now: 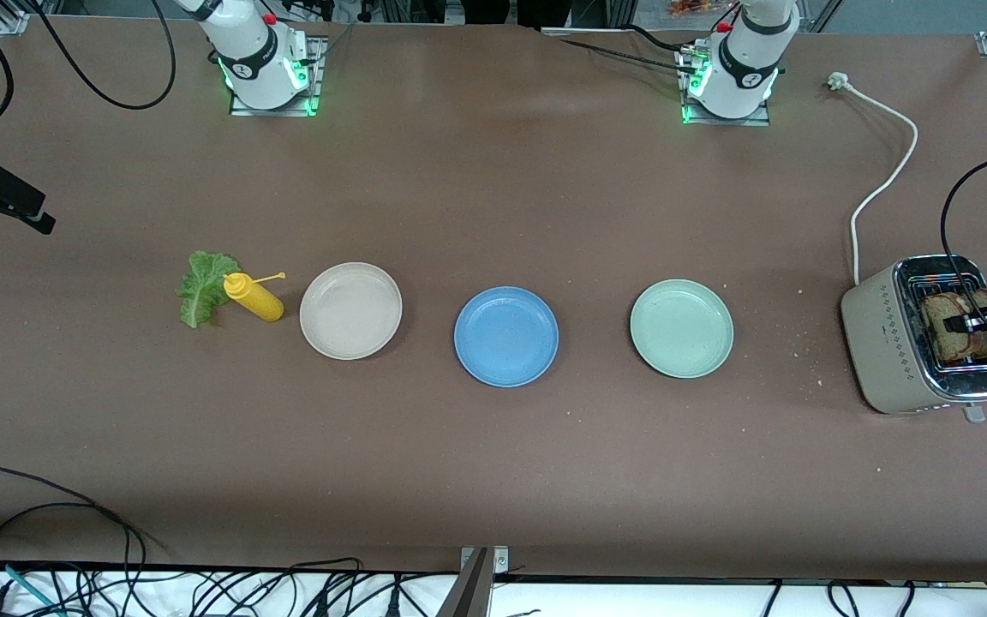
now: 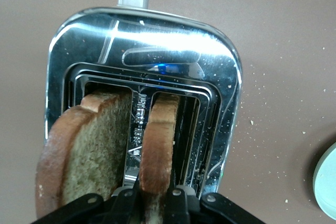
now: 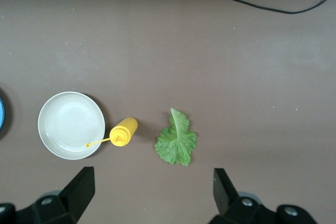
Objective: Make sandwich in blue plate with both arms
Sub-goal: 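Lower the left gripper into the toaster and grasp a bread slice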
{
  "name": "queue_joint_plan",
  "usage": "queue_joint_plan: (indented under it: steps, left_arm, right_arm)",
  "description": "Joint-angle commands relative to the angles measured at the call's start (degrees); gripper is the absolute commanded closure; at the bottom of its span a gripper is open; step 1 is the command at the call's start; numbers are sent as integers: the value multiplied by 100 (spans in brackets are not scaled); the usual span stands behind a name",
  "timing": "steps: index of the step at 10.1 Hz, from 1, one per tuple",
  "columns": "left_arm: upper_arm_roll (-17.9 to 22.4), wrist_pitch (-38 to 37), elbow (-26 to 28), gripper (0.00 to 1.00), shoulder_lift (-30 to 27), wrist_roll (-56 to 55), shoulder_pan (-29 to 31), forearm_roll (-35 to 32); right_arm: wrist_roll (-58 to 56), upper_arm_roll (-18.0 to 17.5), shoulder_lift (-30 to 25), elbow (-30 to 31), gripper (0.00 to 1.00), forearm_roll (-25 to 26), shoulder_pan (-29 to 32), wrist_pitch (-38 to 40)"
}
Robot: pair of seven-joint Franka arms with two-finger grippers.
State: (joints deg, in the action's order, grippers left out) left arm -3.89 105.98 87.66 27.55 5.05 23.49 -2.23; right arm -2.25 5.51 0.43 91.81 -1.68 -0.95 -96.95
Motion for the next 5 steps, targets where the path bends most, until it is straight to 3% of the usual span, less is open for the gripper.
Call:
queue_joint_plan:
  steps: [1,5]
  left_arm:
    - [11,-51,-266,100,40,84,6,100]
    - [-59,-1418,-1179,100,-152,67,-55,92]
  right_arm:
    - [128,-15,-96,-40,0,-69,-1,256]
    - [383,-76,-78,-102,0,-17,-63,291]
